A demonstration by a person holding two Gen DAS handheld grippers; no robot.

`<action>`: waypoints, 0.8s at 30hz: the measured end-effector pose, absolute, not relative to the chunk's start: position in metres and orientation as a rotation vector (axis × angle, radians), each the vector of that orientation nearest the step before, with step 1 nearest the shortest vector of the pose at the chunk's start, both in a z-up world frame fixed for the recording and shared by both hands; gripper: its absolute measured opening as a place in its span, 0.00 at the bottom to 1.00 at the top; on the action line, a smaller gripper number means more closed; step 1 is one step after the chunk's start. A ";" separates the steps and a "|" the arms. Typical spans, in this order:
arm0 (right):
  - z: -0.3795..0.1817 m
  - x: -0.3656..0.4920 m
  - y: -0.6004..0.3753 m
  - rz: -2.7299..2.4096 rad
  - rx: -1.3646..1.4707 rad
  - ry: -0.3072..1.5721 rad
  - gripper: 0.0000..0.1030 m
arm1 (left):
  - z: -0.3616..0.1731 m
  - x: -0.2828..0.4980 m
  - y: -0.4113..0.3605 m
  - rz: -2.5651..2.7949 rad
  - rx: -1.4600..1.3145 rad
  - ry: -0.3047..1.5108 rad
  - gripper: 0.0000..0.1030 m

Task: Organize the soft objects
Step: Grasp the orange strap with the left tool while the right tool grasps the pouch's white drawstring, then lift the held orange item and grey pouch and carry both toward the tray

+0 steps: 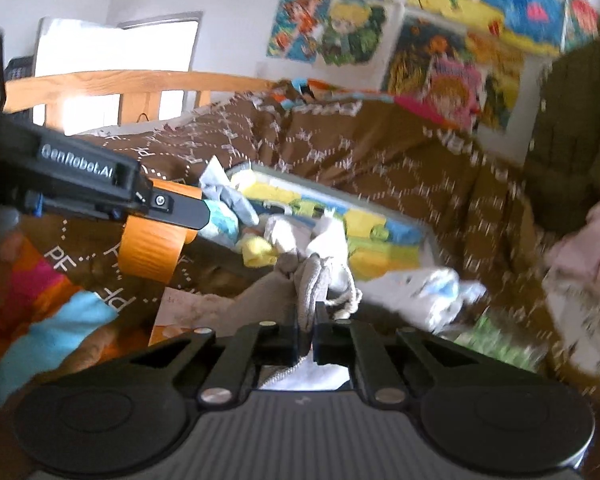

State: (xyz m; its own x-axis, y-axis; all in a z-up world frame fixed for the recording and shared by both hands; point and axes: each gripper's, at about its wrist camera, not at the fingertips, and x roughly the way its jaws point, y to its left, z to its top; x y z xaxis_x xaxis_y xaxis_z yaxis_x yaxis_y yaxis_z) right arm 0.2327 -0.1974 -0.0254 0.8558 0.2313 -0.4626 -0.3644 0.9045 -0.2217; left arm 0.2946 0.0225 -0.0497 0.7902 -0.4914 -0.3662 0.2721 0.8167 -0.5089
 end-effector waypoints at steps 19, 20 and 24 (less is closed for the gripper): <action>0.003 0.204 -0.205 0.237 -0.369 0.078 0.06 | -0.005 0.238 0.000 -0.403 -0.482 0.390 0.24; 0.004 0.206 -0.206 0.235 -0.357 0.066 0.06 | -0.003 0.240 0.000 -0.403 -0.482 0.384 0.24; 0.008 0.222 -0.205 0.224 -0.341 0.029 0.06 | 0.010 0.259 -0.006 -0.399 -0.453 0.368 0.24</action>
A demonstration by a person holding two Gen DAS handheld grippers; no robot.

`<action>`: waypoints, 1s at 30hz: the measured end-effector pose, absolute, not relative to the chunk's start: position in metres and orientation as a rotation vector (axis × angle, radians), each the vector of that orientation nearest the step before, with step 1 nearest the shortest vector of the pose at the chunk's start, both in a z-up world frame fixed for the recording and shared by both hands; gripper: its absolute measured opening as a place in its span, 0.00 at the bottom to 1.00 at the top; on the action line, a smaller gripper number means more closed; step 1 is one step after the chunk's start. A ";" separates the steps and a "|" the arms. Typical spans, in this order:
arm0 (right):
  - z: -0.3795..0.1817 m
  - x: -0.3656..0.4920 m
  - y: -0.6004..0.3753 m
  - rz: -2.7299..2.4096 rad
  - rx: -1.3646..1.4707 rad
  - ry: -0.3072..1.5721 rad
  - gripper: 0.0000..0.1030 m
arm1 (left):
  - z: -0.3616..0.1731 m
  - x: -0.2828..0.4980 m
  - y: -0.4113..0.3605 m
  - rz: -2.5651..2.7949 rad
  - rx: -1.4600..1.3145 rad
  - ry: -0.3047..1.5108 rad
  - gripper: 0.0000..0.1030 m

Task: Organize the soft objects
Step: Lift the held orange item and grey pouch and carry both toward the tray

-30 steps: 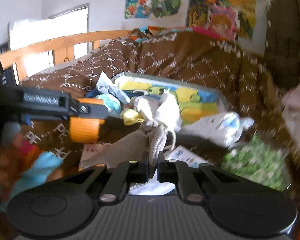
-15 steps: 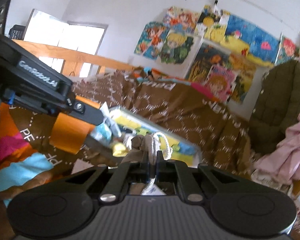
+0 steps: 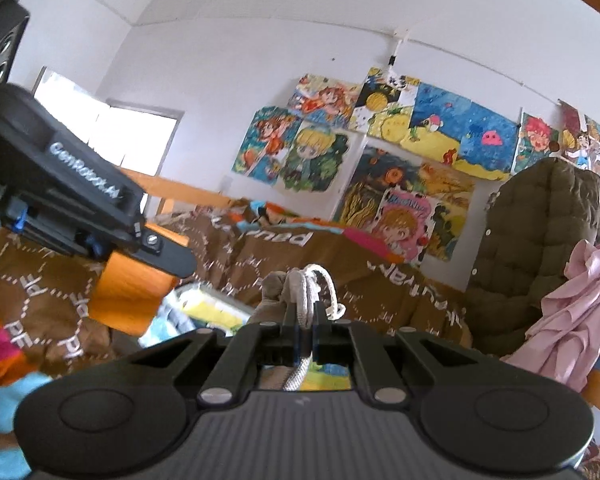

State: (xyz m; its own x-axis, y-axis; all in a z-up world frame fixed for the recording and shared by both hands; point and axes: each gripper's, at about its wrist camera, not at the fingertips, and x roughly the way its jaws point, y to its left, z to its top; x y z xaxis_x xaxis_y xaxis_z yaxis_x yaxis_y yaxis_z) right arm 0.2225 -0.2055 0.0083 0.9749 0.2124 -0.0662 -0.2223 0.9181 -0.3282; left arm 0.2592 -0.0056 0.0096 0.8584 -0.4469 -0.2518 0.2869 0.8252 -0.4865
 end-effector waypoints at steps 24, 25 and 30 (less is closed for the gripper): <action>-0.023 0.417 -0.258 0.141 0.025 0.257 0.06 | -0.017 0.480 -0.051 -0.302 -0.411 0.445 0.24; -0.025 0.421 -0.263 0.134 0.045 0.271 0.06 | -0.022 0.487 -0.054 -0.302 -0.409 0.456 0.24; -0.037 0.435 -0.282 0.111 0.122 0.328 0.06 | -0.039 0.510 -0.067 -0.304 -0.411 0.496 0.24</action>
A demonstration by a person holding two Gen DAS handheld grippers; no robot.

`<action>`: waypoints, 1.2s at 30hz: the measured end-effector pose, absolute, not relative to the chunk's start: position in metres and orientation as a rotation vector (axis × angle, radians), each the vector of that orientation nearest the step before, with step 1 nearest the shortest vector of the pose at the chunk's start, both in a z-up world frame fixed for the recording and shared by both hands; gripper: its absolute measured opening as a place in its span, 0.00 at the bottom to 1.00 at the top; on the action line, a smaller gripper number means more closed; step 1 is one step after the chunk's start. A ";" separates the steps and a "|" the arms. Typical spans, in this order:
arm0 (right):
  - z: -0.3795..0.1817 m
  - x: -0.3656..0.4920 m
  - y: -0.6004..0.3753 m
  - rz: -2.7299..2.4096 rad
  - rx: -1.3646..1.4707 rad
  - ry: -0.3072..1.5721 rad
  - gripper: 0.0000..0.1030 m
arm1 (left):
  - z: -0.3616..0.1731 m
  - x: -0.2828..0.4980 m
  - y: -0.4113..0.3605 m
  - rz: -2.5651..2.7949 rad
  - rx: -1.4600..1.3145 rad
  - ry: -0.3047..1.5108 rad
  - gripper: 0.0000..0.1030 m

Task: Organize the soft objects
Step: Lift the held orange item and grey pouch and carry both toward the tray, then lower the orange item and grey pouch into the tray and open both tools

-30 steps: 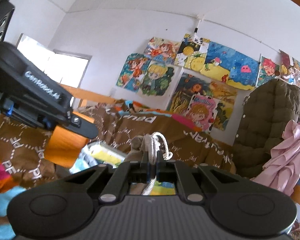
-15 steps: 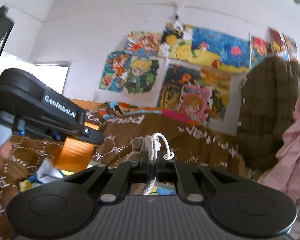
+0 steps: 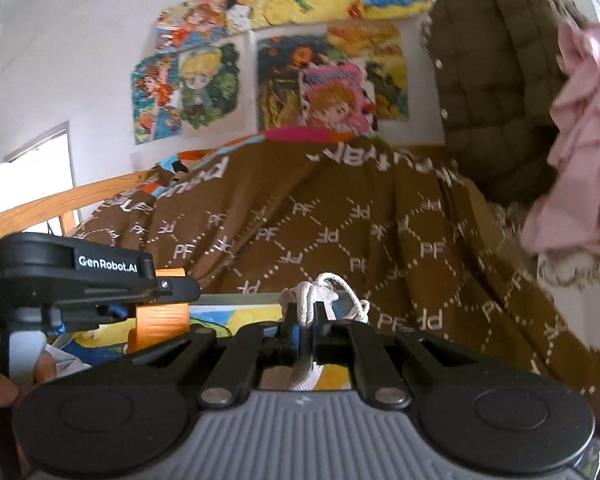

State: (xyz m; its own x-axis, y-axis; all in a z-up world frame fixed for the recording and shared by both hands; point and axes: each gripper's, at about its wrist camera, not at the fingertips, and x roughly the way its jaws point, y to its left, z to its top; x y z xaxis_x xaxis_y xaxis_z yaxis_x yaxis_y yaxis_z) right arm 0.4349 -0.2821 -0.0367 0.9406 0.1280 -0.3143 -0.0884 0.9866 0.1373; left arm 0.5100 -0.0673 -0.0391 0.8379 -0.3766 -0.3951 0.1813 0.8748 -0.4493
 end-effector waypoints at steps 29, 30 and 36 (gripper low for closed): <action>-0.051 0.450 -0.300 0.143 0.227 0.514 0.22 | -0.069 0.534 -0.089 -0.266 -0.438 0.709 0.39; -0.051 0.449 -0.300 0.143 0.227 0.515 0.25 | -0.068 0.533 -0.089 -0.260 -0.442 0.711 0.40; -0.045 0.443 -0.302 0.145 0.236 0.503 0.44 | -0.062 0.529 -0.089 -0.239 -0.450 0.714 0.48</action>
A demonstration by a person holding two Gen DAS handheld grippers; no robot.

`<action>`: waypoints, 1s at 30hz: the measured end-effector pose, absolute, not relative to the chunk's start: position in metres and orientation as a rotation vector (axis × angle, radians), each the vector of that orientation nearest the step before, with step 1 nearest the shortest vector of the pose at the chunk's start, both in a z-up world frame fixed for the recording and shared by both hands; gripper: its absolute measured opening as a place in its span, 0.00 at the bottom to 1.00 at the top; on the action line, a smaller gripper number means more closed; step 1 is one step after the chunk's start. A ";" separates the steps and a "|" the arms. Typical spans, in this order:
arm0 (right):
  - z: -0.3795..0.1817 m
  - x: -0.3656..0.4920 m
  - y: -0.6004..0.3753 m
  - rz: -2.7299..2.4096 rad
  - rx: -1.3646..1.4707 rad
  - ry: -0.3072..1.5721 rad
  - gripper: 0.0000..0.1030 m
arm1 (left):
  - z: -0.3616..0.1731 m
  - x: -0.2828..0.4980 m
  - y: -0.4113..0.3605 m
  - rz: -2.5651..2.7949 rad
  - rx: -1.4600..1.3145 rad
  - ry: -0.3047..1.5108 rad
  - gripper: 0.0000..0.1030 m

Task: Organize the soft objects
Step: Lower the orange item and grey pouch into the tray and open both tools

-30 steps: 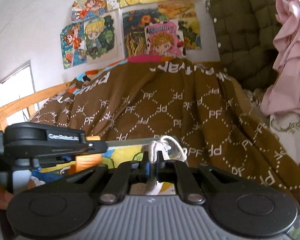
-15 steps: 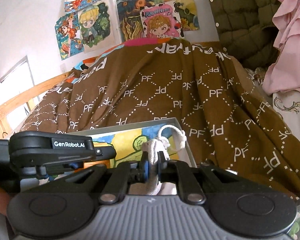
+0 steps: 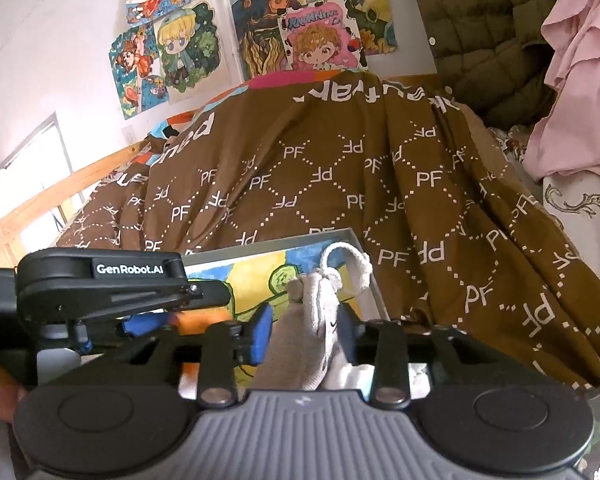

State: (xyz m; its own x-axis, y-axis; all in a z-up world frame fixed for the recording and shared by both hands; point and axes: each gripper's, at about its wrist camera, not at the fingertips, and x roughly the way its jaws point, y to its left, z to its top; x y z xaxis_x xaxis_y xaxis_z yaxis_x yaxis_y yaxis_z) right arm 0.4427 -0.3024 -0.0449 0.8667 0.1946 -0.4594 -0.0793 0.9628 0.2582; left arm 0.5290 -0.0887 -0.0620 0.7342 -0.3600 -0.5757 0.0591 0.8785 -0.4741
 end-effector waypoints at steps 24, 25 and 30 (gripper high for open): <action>0.048 0.338 -0.329 0.144 0.217 0.192 0.95 | 0.043 0.415 -0.070 -0.219 -0.390 0.456 0.99; 0.050 0.333 -0.330 0.148 0.222 0.186 0.96 | 0.047 0.409 -0.070 -0.219 -0.380 0.452 0.99; 0.059 0.306 -0.334 0.167 0.245 0.158 0.99 | 0.069 0.376 -0.068 -0.229 -0.324 0.417 0.99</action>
State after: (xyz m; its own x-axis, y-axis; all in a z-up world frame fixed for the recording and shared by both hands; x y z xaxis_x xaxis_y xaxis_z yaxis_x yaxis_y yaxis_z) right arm 0.3058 -0.3342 0.0586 0.9738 0.1832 -0.1346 -0.1450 0.9565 0.2531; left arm 0.3756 -0.0680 0.0691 0.8899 -0.2819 -0.3586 0.1504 0.9235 -0.3529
